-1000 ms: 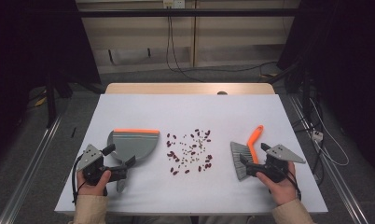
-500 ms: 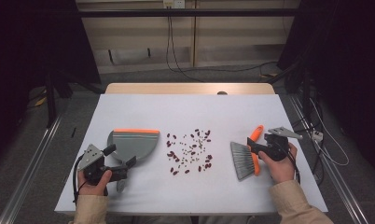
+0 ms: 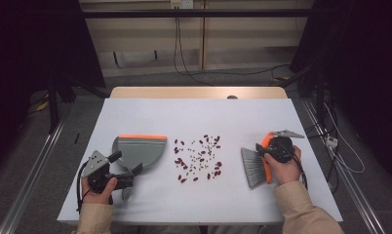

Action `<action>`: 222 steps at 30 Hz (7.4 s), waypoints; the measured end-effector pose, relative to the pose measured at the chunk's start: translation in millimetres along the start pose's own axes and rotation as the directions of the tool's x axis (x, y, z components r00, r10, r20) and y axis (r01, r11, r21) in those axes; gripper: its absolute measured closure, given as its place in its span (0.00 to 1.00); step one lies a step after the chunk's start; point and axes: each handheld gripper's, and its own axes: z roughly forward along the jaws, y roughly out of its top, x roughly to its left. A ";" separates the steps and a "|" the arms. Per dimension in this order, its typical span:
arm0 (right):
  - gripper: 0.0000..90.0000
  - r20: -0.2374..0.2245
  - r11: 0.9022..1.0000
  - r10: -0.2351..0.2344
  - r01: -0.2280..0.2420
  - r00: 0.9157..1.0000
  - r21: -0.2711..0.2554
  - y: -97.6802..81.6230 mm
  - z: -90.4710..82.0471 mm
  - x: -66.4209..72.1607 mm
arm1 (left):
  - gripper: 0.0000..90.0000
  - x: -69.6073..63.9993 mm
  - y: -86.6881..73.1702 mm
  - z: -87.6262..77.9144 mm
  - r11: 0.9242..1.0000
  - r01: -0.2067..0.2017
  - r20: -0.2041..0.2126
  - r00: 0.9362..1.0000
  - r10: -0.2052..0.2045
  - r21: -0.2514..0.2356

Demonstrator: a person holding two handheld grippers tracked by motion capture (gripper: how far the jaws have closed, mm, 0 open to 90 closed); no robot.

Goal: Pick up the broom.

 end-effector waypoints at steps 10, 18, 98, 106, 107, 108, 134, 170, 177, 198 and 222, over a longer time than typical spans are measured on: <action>0.62 -0.027 0.997 -0.040 0.041 0.999 0.072 2.5 0.0 6.5 | 0.05 0.2 -0.5 0.9 1.000 0.000 0.000 1.000 0.000 0.003; 0.75 -0.052 0.990 -0.054 0.060 0.997 0.126 5.7 -0.4 14.9 | 0.05 0.4 -0.5 0.5 1.000 0.003 -0.003 1.000 -0.003 0.001; 0.78 -0.246 0.998 0.004 -0.017 0.969 -0.053 49.4 -14.3 12.3 | 0.05 -11.1 11.7 3.5 0.999 -0.035 -0.010 0.999 0.035 -0.041; 0.79 -0.308 0.992 0.007 -0.046 0.951 -0.119 50.3 -30.0 15.7 | 0.06 -16.0 16.1 4.9 0.998 -0.053 -0.013 0.999 0.052 -0.042; 0.79 -0.321 0.990 0.014 -0.059 0.947 -0.130 50.2 -31.1 16.5 | 0.06 -16.7 16.9 5.2 0.998 -0.051 -0.013 0.999 0.051 -0.045; 0.79 -0.336 0.990 0.016 -0.063 0.942 -0.129 50.7 -32.0 17.4 | 0.06 -16.7 17.8 5.4 0.997 -0.057 -0.012 0.998 0.056 -0.045; 0.79 -0.436 0.958 -0.016 -0.112 0.900 -0.265 60.9 -49.7 40.1 | 0.06 -56.9 58.9 37.5 0.998 -0.058 0.150 0.987 0.058 -0.006; 0.79 -0.487 0.943 -0.106 -0.068 0.867 -0.325 62.9 -47.5 97.7 | 0.10 -106.3 78.6 95.2 0.996 -0.066 0.276 0.960 0.045 0.067; 0.79 -0.489 0.939 -0.127 -0.054 0.863 -0.339 61.7 -47.8 109.1 | 0.19 -117.0 76.8 108.3 0.993 -0.067 0.318 0.947 0.033 0.095; 0.79 -0.495 0.929 -0.186 -0.011 0.849 -0.369 58.7 -46.4 132.0 | 0.88 -127.1 69.3 124.1 0.988 -0.052 0.316 0.949 0.004 0.144; 0.46 -0.575 0.911 -0.254 -0.008 0.777 -0.413 63.4 -42.3 106.8 | 0.94 -101.3 77.2 110.3 0.989 -0.021 0.305 0.952 -0.025 0.144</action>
